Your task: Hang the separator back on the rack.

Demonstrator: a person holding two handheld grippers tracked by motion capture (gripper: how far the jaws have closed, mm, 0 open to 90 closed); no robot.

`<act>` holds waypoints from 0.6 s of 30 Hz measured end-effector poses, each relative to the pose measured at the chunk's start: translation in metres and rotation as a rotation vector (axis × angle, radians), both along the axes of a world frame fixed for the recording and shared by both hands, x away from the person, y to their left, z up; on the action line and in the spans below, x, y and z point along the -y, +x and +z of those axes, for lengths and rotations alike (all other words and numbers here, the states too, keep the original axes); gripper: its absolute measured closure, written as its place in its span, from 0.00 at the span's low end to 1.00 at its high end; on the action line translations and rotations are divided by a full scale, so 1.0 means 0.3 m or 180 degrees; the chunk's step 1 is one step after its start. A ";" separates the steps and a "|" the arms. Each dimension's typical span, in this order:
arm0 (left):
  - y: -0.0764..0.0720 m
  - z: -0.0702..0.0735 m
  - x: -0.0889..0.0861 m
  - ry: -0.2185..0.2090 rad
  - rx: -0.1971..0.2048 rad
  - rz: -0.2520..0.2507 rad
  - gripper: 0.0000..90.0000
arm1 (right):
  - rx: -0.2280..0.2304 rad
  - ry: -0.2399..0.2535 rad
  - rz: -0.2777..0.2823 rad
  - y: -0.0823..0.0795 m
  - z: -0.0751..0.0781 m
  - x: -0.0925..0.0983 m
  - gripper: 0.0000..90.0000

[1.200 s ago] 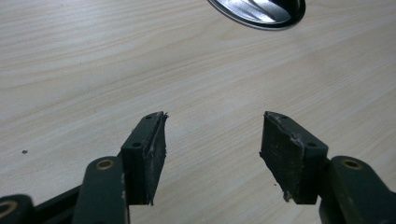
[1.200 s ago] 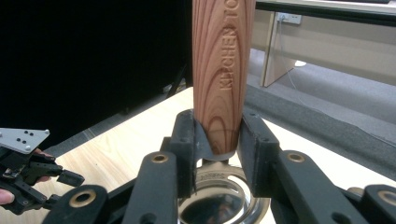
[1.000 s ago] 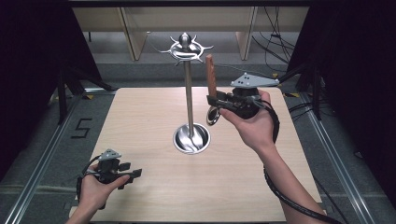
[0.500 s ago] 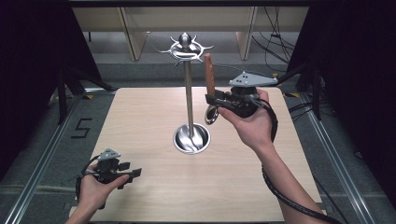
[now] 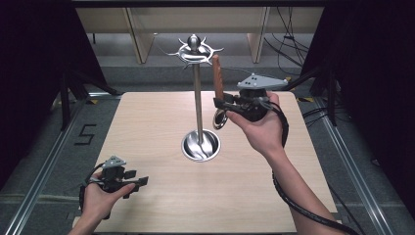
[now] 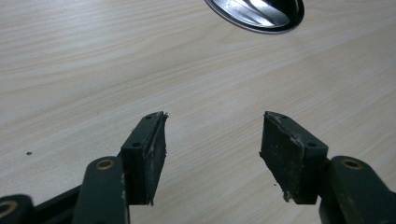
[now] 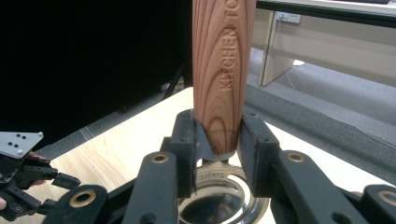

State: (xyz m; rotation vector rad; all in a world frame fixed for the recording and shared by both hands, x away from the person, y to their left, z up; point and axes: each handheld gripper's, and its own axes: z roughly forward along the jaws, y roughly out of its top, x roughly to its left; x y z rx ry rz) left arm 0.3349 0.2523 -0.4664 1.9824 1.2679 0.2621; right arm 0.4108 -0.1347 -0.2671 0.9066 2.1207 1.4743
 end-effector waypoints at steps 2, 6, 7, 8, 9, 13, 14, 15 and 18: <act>-0.002 0.002 -0.002 0.0003 0.0016 -0.0022 0.44 | -0.0006 0.0005 -0.0010 0.001 0.001 0.000 0.78; -0.001 0.005 -0.007 0.0053 0.0015 -0.0046 0.44 | -0.0033 0.0033 -0.0036 0.004 -0.003 -0.006 0.78; -0.001 0.004 -0.005 0.0030 0.0020 -0.0039 0.44 | -0.0058 -0.0002 -0.0039 0.002 -0.003 -0.008 0.78; 0.000 0.001 -0.003 -0.0015 0.0016 -0.0021 0.44 | -0.0042 -0.0007 -0.0034 0.003 -0.004 -0.009 0.78; -0.001 0.001 -0.002 -0.0024 0.0013 -0.0021 0.44 | -0.0046 -0.0004 -0.0012 0.007 -0.005 -0.008 0.78; -0.001 0.002 -0.002 -0.0012 0.0046 0.0005 0.44 | -0.0032 -0.0002 -0.0011 0.012 -0.007 -0.012 0.78; 0.000 0.000 -0.002 -0.0007 0.0050 0.0025 0.44 | -0.0047 0.0001 -0.0009 0.011 -0.006 -0.013 0.78; -0.001 0.000 -0.001 -0.0024 0.0044 0.0029 0.44 | -0.0082 0.0014 -0.0028 0.009 -0.005 -0.015 0.78; -0.001 0.001 -0.004 -0.0001 0.0006 -0.0042 0.44 | -0.0076 -0.0005 -0.0016 0.014 -0.006 -0.019 0.78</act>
